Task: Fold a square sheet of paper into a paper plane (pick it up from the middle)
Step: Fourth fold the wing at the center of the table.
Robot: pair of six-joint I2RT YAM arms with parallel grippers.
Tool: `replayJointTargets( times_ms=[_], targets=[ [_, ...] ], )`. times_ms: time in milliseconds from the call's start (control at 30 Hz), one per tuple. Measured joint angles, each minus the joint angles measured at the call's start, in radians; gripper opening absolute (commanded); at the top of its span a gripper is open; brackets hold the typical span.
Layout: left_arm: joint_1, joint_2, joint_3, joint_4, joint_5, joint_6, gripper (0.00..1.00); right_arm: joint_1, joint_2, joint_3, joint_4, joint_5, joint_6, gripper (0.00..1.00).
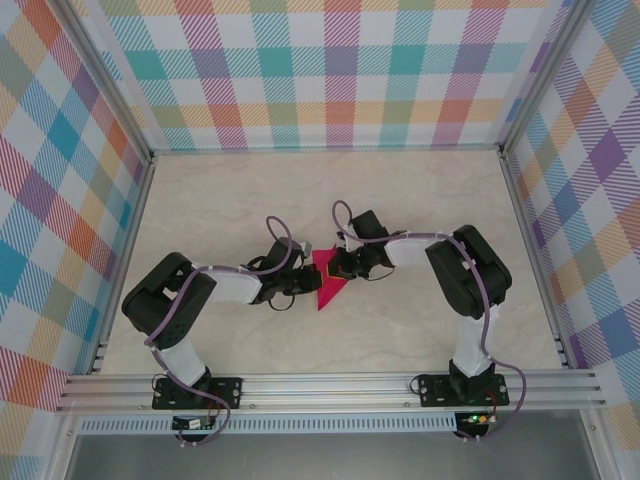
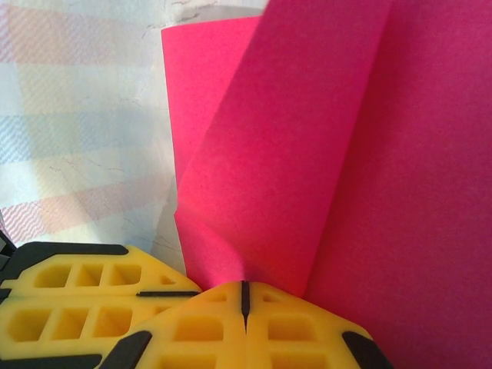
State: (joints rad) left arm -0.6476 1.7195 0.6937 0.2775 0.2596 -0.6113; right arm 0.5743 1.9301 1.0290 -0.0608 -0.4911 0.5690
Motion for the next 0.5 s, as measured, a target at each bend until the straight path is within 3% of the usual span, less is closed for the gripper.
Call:
replayJointTargets(
  times_ms=[500],
  targets=[
    [-0.008,0.000,0.016,-0.035,-0.023,0.029,0.00,-0.072,0.027,0.061,-0.014,0.077,0.082,0.02]
  ],
)
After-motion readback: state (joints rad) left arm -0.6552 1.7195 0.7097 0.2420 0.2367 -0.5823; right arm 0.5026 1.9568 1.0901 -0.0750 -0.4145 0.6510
